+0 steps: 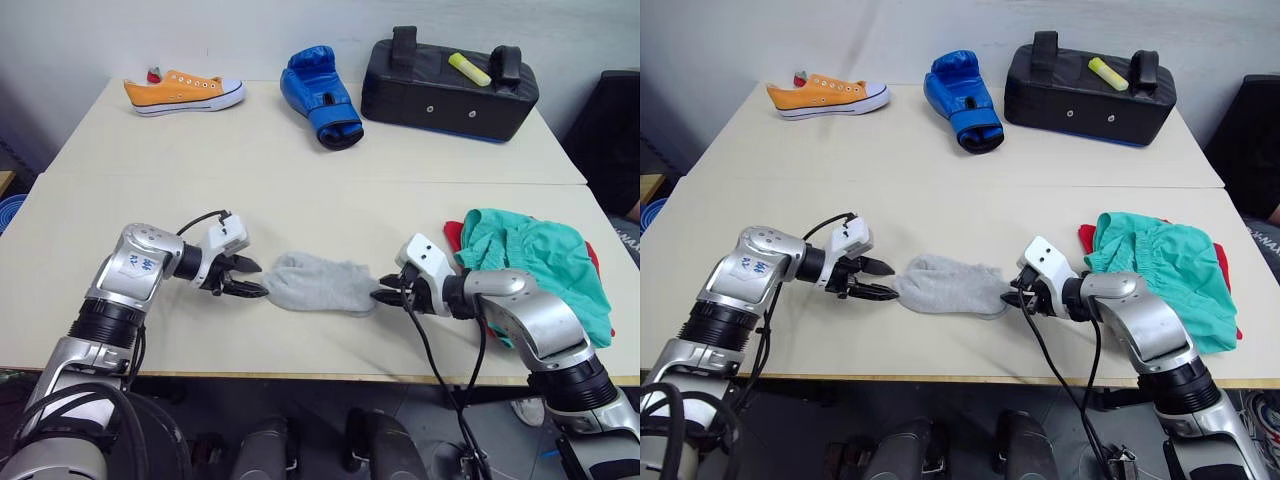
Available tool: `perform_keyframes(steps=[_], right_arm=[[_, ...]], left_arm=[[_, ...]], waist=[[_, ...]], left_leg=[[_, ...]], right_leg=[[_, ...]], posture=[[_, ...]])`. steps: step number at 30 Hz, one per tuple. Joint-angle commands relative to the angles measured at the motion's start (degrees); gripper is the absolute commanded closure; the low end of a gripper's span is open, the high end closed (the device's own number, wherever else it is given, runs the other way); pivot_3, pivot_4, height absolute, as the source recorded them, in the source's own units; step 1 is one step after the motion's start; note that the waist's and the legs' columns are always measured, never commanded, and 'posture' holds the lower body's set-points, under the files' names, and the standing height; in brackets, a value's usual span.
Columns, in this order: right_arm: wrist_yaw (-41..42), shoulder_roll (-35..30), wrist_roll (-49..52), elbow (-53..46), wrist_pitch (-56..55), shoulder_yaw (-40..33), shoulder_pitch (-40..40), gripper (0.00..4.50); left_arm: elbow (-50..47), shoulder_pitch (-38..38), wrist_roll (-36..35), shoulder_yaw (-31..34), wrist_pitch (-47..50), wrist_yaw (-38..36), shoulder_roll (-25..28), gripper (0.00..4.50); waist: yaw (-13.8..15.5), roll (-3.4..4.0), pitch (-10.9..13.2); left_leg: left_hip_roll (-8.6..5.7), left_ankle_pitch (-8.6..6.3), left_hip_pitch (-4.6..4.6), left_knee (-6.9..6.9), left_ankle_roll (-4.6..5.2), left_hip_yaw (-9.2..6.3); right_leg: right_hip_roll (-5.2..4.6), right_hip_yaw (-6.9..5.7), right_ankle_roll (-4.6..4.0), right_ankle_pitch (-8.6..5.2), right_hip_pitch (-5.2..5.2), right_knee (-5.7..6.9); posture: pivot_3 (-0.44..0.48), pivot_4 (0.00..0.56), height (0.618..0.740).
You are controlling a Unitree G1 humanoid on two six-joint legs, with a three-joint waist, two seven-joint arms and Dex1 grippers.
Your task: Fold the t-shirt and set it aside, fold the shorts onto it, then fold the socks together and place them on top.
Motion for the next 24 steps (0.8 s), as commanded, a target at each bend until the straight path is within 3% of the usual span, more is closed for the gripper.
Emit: perform_keyframes(steps=[1, 3, 8, 18, 22, 24], right_arm=[[-1.2, 1.0, 1.5, -1.3, 0.2, -2.7, -0.5, 3.89], [-1.6, 1.4, 2.4, -2.0, 1.0, -3.5, -0.7, 4.50], [-2.3, 1.1, 3.5, -3.5, 1.7, -4.3, -0.6, 4.50], [-2.6, -0.2, 5.4, -8.4, 0.8, -7.3, 0.6, 4.50], [-3.4, -0.3, 6.2, -10.2, 1.7, -8.3, 2.1, 4.50], [-4.0, -0.4, 7.2, -11.9, 2.8, -9.1, 3.3, 4.50]], left_arm=[[-0.2, -0.3, -1.3, -0.9, 0.7, -1.1, -1.1, 2.23], [-0.9, -0.1, -1.8, -0.9, 1.3, -1.7, -1.2, 2.89], [-2.5, 0.5, -2.6, -0.8, 2.6, -1.8, -1.1, 4.48], [-13.2, 0.0, -9.0, 2.3, 10.8, -4.7, 3.6, 4.48], [-11.7, -4.0, -9.2, 1.3, 9.7, -5.6, 4.7, 4.48], [-6.2, -7.5, -6.7, -1.0, 5.2, -6.5, 4.3, 4.48]], waist=[[0.0, 0.00, 0.0], [-0.1, 0.00, 0.0], [-0.2, 0.00, 0.0], [-0.2, 0.01, 0.0], [-0.1, 0.00, 0.0], [0.1, 0.00, 0.0]], left_leg=[[0.00, 0.00, 0.00, 0.00, 0.00, 0.00], [0.00, 0.00, -0.01, -0.01, 0.00, 0.00], [0.01, 0.00, -0.02, -0.03, 0.00, 0.00], [0.02, -0.02, -0.02, -0.08, -0.03, 0.00], [0.02, -0.02, -0.04, -0.08, -0.04, -0.01], [0.01, -0.02, -0.04, -0.08, -0.04, -0.01]], right_leg=[[0.00, 0.00, 0.00, 0.00, 0.00, -0.01], [0.01, 0.00, 0.00, 0.00, 0.00, -0.02], [0.04, -0.01, 0.00, 0.00, -0.02, -0.03], [0.04, -0.01, 0.00, 0.00, -0.03, -0.10], [0.04, -0.01, 0.00, 0.00, -0.03, -0.11], [0.04, -0.01, 0.00, 0.00, -0.02, -0.13]], posture=[[0.000, 0.150, 0.740], [0.000, 0.150, 0.740], [0.000, 0.150, 0.740], [0.000, 0.150, 0.740], [0.000, 0.150, 0.740], [0.000, 0.150, 0.740]])
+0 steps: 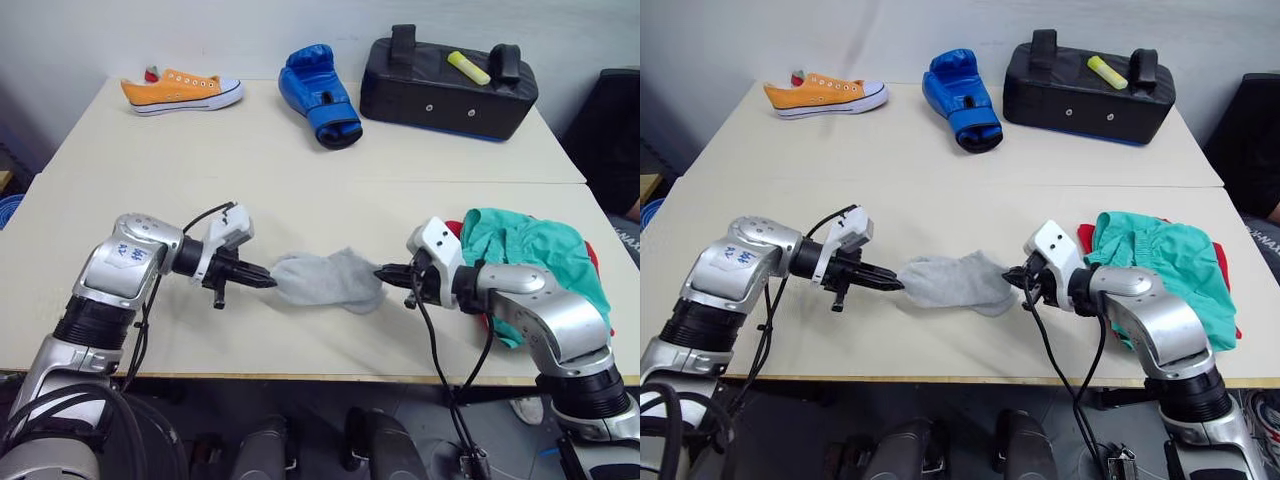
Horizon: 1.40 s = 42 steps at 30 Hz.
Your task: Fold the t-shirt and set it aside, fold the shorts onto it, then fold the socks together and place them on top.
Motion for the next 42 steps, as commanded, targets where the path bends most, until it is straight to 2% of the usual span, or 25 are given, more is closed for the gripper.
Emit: perform_keyframes(steps=[1, 9, 12, 18, 20, 22, 23, 27, 29, 32, 35, 39, 41, 42], right_arm=[[-1.1, -0.6, 2.3, -4.9, 1.4, -2.7, 1.5, 4.50], [-7.9, 1.6, 3.6, -11.2, 4.4, -5.5, 7.5, 4.50], [-9.8, 2.0, 3.0, -12.1, 4.2, -4.9, 9.2, 4.50], [-12.0, 1.9, 0.2, -11.4, 1.4, -2.3, 11.8, 4.50], [-12.4, 2.0, 0.1, -11.0, 1.0, -2.8, 11.9, 4.50], [-12.8, 2.3, 0.6, -11.1, 1.4, -4.0, 11.7, 4.09], [-12.8, 2.1, 1.0, -11.4, 1.5, -4.8, 11.5, 3.86], [-10.6, 0.2, 3.7, -14.8, 1.7, -8.1, 11.4, 2.47], [-9.6, -0.3, 5.7, -16.3, 1.6, -9.3, 10.6, 2.47], [-9.7, 0.6, 7.1, -16.2, 1.9, -8.2, 7.9, 2.47], [-11.1, 3.1, 5.4, -12.4, 1.1, -3.4, 3.6, 3.07], [-12.4, 6.2, -1.8, -3.2, -3.1, 6.4, -2.9, 4.49], [-12.3, 7.4, -4.8, 1.2, -4.8, 10.2, -4.8, 4.50], [-11.8, 7.1, -7.0, 3.4, -6.4, 12.5, -5.4, 4.50]], left_arm=[[8.6, -6.4, 3.6, -2.7, -7.9, -1.8, -0.4, 4.48], [40.2, -19.9, 14.1, -9.4, -28.7, -2.5, -9.7, 4.48], [45.9, -22.1, 15.8, -9.7, -31.3, -3.3, -11.8, 4.48], [50.9, -22.8, 17.8, -8.6, -34.7, -3.6, -13.4, 4.48], [51.3, -22.9, 17.6, -7.9, -34.5, -4.7, -13.2, 4.00], [50.8, -22.9, 17.2, -7.3, -33.9, -6.1, -12.7, 3.46], [50.1, -22.9, 17.0, -6.8, -33.7, -6.7, -12.2, 3.12], [44.3, -22.9, 12.5, -2.5, -29.3, -11.6, -9.8, 1.82], [39.3, -22.7, 8.6, 0.2, -23.8, -14.0, -9.6, 1.82], [30.8, -21.2, 4.1, 2.4, -16.0, -11.8, -11.6, 1.82], [26.4, -18.6, 4.8, 1.4, -14.9, -5.1, -15.8, 2.43], [27.0, -15.0, 11.5, -3.6, -19.3, 4.0, -20.6, 3.71], [27.6, -13.7, 13.1, -5.1, -19.7, 6.8, -22.4, 4.38], [27.4, -13.1, 13.8, -5.8, -19.3, 8.2, -23.2, 4.47]], waist=[[0.1, 0.00, 0.0], [0.3, -0.01, 0.0], [-0.2, -0.05, 0.0], [-0.2, -0.08, 0.0], [-0.2, -0.11, 0.1], [-0.2, -0.12, 0.1], [-0.2, -0.12, 0.1], [-0.3, -0.15, 0.1], [-0.2, -0.15, 0.1], [-0.2, -0.15, 0.1], [-0.1, -0.15, 0.1], [-0.3, -0.15, 0.1], [-0.5, -0.15, 0.1], [-0.4, -0.15, 0.1]], left_leg=[[0.00, 0.00, 0.01, 0.00, 0.00, 0.00], [0.00, -0.04, -0.05, 0.00, 0.08, 0.05], [0.00, -0.07, -0.13, 0.00, 0.12, 0.06], [0.02, -0.09, -0.12, 0.00, 0.16, 0.06], [0.01, -0.10, -0.11, 0.01, 0.18, 0.07], [0.02, -0.10, -0.13, 0.01, 0.18, 0.06], [0.02, -0.10, -0.12, 0.01, 0.18, 0.06], [0.02, -0.10, -0.14, 0.02, 0.18, 0.06], [0.02, -0.10, -0.15, 0.01, 0.18, 0.04], [0.03, -0.10, -0.13, 0.03, 0.18, 0.01], [0.00, -0.10, -0.05, 0.07, 0.19, -0.01], [-0.02, -0.07, -0.01, 0.10, 0.20, 0.02], [-0.02, -0.05, -0.03, 0.07, 0.18, 0.11], [0.00, -0.02, -0.05, 0.07, 0.13, 0.11]], right_leg=[[0.00, -0.01, 0.00, 0.00, 0.01, -0.01], [0.04, -0.03, 0.00, 0.00, -0.04, -0.04], [0.07, -0.05, 0.02, 0.01, -0.10, -0.05], [0.07, -0.05, 0.03, 0.01, -0.10, -0.11], [0.06, -0.04, 0.03, 0.01, -0.10, -0.11], [0.06, -0.04, 0.03, 0.01, -0.11, -0.10], [0.06, -0.04, 0.03, 0.01, -0.10, -0.10], [0.06, -0.04, 0.03, 0.01, -0.13, -0.09], [0.07, -0.04, 0.03, 0.01, -0.14, -0.09], [0.06, -0.04, 0.04, 0.02, -0.07, -0.10], [0.06, -0.03, 0.09, 0.04, 0.05, -0.09], [0.07, 0.01, 0.12, 0.06, 0.08, -0.03], [0.09, 0.03, 0.12, 0.06, -0.01, 0.20], [0.12, 0.02, 0.12, 0.06, -0.03, 0.23]], posture=[[0.000, 0.150, 0.740], [0.000, 0.150, 0.740], [0.000, 0.150, 0.740], [0.000, 0.150, 0.740], [0.000, 0.150, 0.740], [0.000, 0.150, 0.740], [0.000, 0.150, 0.740], [0.000, 0.150, 0.740], [0.000, 0.150, 0.740], [0.000, 0.150, 0.740], [0.000, 0.150, 0.740], [0.000, 0.150, 0.740], [0.000, 0.150, 0.740], [0.000, 0.150, 0.740]])
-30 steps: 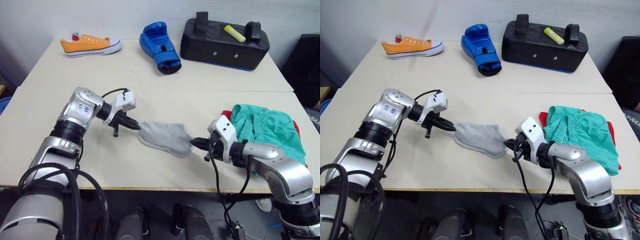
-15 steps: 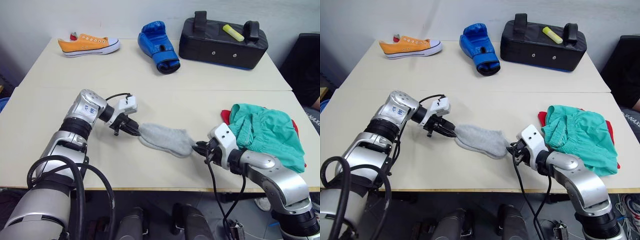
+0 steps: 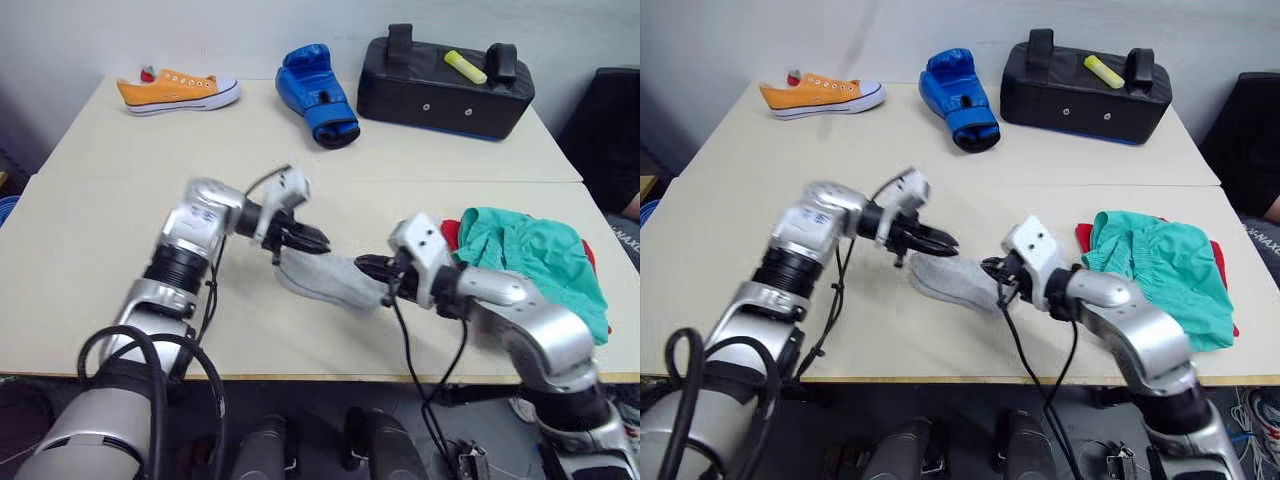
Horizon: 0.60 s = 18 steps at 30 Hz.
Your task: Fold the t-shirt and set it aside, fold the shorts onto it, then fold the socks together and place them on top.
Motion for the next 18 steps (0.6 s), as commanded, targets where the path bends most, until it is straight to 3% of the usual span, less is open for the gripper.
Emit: perform_keyframes(steps=[1, 5, 9, 12, 13, 16, 18], right_arm=[[0.5, -0.3, -7.0, 6.0, -5.2, 6.5, -2.0, 4.50], [1.8, -3.7, -12.7, 8.5, -8.7, 10.0, -0.7, 4.50], [4.1, -9.1, -12.5, 3.8, -8.5, 7.3, 5.0, 4.50], [4.9, -11.6, -11.9, 0.8, -8.7, 4.3, 8.7, 4.50], [5.0, -11.6, -11.4, 0.0, -8.6, 3.1, 9.3, 4.50], [5.4, -9.3, -7.1, -3.3, -6.7, -1.3, 9.2, 4.50], [5.3, -7.4, -4.6, -5.3, -5.2, -3.2, 7.3, 4.50]], left_arm=[[-1.3, 0.9, 3.7, -2.3, -1.5, 5.2, -1.2, 4.47], [-1.4, 3.6, 6.4, -3.8, -2.2, 8.2, 0.3, 4.47], [-0.5, 5.5, 8.9, -3.1, -4.6, 10.6, 6.6, 4.47], [-2.8, 7.2, 5.5, 0.2, -6.6, 9.0, 9.7, 4.47], [-5.6, 7.9, 3.2, 1.7, -7.3, 7.4, 10.0, 4.47], [-18.8, 9.3, -5.0, 5.4, 2.7, 3.7, 9.3, 4.47], [-24.7, 10.1, -6.5, 5.2, 6.7, 4.0, 8.8, 4.47]], waist=[[0.1, 0.00, 0.0], [0.1, 0.00, 0.0], [0.2, -0.03, 0.0], [0.0, 0.00, -0.1], [0.0, 0.00, -0.1], [0.5, -0.03, 0.0], [1.0, -0.04, 0.0]], left_leg=[[0.01, 0.03, -0.03, 0.00, -0.01, 0.00], [0.00, 0.01, -0.03, 0.00, 0.01, 0.02], [0.02, -0.01, 0.12, 0.01, 0.02, -0.04], [0.05, -0.05, 0.22, -0.03, -0.05, -0.05], [0.07, -0.05, 0.25, -0.04, -0.06, -0.05], [0.09, -0.03, 0.17, -0.03, -0.10, -0.09], [0.06, -0.01, 0.02, 0.05, -0.08, -0.21]], right_leg=[[0.02, -0.02, 0.00, 0.00, -0.03, 0.00], [-0.01, -0.01, 0.00, 0.00, 0.00, -0.08], [-0.10, 0.00, 0.00, -0.01, 0.13, -0.28], [-0.09, 0.02, -0.01, -0.01, 0.16, -0.26], [-0.09, 0.02, -0.01, -0.01, 0.17, -0.25], [-0.09, 0.00, -0.02, -0.01, 0.11, -0.22], [-0.11, -0.02, -0.02, -0.01, 0.09, -0.23]], posture=[[0.000, 0.150, 0.740], [0.000, 0.150, 0.740], [0.000, 0.150, 0.740], [0.000, 0.150, 0.740], [0.000, 0.150, 0.740], [0.000, 0.150, 0.740], [0.000, 0.150, 0.740]])
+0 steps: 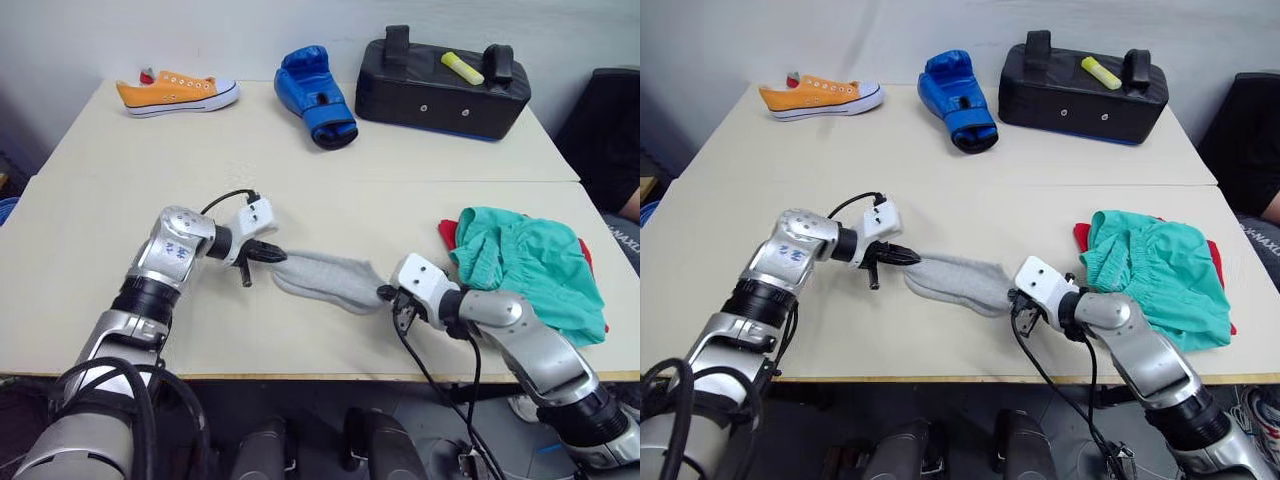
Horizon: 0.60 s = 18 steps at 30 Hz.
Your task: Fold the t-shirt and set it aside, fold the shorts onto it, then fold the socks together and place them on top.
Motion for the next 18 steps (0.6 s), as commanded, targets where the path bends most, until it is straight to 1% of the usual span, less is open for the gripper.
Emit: perform_keyframes(steps=[1, 2, 5, 8, 10, 13, 17, 18], right_arm=[[-0.2, 3.2, 4.5, -5.0, 2.8, -4.1, -3.4, 4.50], [-0.5, 4.1, 5.1, -5.3, 3.6, -4.4, -4.3, 4.50], [-0.7, 5.9, 4.2, -3.9, 3.8, -2.0, -6.6, 4.50], [-0.4, 6.8, 0.4, 1.4, 1.3, 3.7, -7.9, 4.50], [0.1, 6.3, -2.4, 4.3, -0.7, 6.5, -8.2, 4.50], [1.3, 3.5, -5.5, 5.7, -2.6, 8.8, -6.8, 4.50], [2.8, -0.9, -6.1, 3.2, -2.7, 7.2, -2.6, 4.50], [3.2, -2.3, -6.0, 2.2, -2.8, 6.2, -1.1, 4.50]], left_arm=[[-11.2, -0.4, -4.3, 0.7, 6.5, -0.3, -1.2, 4.47], [-12.0, -0.3, -4.6, 0.5, 7.5, 0.1, -1.5, 4.47], [-10.3, -0.1, -3.1, -1.0, 7.2, 2.3, -2.9, 4.47], [-6.9, 0.4, -0.5, -4.4, 7.6, 4.1, -4.7, 4.47], [-4.7, 0.7, 1.2, -6.4, 7.2, 4.3, -4.4, 4.47], [-1.2, 0.6, 5.2, -9.0, 5.0, 5.1, -1.6, 4.47], [-0.3, 1.4, 6.5, -9.9, 4.2, 3.6, 3.4, 4.47], [0.4, 1.5, 7.4, -10.0, 2.8, 3.6, 5.4, 4.47]], waist=[[0.3, 0.01, 0.0], [0.2, 0.01, 0.0], [-0.1, 0.01, 0.0], [-0.3, 0.01, 0.0], [-0.4, 0.01, 0.0], [-0.4, 0.01, 0.0], [-0.5, 0.05, 0.0], [-0.6, 0.05, -0.1]], left_leg=[[-0.02, -0.01, -0.02, 0.03, 0.01, 0.00], [-0.04, -0.01, -0.03, 0.03, 0.02, 0.02], [-0.05, -0.01, 0.03, 0.01, 0.04, 0.04], [-0.05, 0.00, 0.03, -0.04, 0.03, 0.04], [-0.06, 0.00, 0.02, -0.03, 0.05, 0.10], [-0.06, 0.00, 0.00, -0.05, 0.05, 0.14], [-0.03, -0.01, 0.13, -0.07, 0.03, 0.13], [-0.01, -0.02, 0.16, -0.07, 0.01, 0.13]], right_leg=[[-0.01, 0.01, 0.00, 0.00, 0.00, -0.01], [-0.03, 0.01, 0.02, 0.01, 0.01, -0.03], [0.00, 0.01, 0.02, 0.01, 0.05, -0.02], [0.07, -0.02, 0.02, 0.01, 0.04, -0.02], [0.07, -0.01, 0.02, 0.01, 0.03, -0.01], [0.08, -0.01, 0.02, 0.01, -0.03, 0.01], [0.04, 0.02, 0.01, 0.00, 0.07, -0.05], [0.04, 0.02, 0.00, 0.00, 0.08, -0.04]], posture=[[0.000, 0.150, 0.740], [0.000, 0.150, 0.740], [0.000, 0.150, 0.740], [0.000, 0.150, 0.740], [0.000, 0.150, 0.740], [0.000, 0.150, 0.740], [0.000, 0.150, 0.740], [0.000, 0.150, 0.740]])
